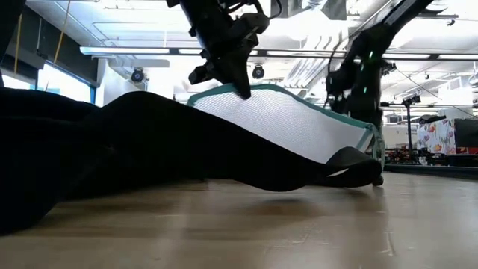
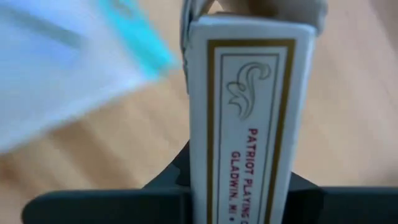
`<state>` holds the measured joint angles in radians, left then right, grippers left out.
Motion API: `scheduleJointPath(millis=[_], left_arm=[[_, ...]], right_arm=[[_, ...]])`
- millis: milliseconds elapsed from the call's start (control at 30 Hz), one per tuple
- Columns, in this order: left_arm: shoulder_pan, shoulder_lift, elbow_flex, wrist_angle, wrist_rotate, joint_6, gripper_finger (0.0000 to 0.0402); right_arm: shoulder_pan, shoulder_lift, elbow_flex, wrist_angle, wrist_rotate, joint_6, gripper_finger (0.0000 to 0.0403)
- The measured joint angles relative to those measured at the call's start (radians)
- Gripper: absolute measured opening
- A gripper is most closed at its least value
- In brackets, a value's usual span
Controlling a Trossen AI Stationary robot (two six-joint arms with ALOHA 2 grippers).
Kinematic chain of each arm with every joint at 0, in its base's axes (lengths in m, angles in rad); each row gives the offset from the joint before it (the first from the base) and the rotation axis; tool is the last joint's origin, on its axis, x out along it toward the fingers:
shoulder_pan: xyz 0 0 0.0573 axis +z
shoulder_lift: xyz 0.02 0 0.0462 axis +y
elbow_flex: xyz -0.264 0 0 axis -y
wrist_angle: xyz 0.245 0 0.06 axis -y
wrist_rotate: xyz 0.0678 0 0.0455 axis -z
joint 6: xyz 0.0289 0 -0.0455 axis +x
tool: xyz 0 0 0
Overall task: Unpack backpack
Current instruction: Put the dark blue playing card into the transparent zip bag
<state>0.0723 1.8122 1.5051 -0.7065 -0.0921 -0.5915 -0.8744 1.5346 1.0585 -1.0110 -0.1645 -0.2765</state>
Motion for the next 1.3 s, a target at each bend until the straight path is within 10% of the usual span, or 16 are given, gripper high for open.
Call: scheduleJointPath(millis=[333,533,900,1300], left_arm=[[0.000,0.000,0.000,0.157,-0.004,-0.060,0.0000],[0.004,0.000,0.000,0.295,-0.014,-0.065,0.0000],[0.032,0.000,0.000,0.367,0.001,-0.078,0.0000],[0.032,0.000,0.000,0.303,0.066,-0.026,0.0000]], right_arm=[[0.415,-0.407,0.003,-0.033,-0.332,0.289,0.0042],[0.735,-0.521,-0.003,0.071,-0.336,0.581,0.0042],[1.078,-0.450,-0.370,0.720,0.230,0.876,0.0042],[1.067,-0.082,-0.328,0.880,0.834,0.451,0.0042]])
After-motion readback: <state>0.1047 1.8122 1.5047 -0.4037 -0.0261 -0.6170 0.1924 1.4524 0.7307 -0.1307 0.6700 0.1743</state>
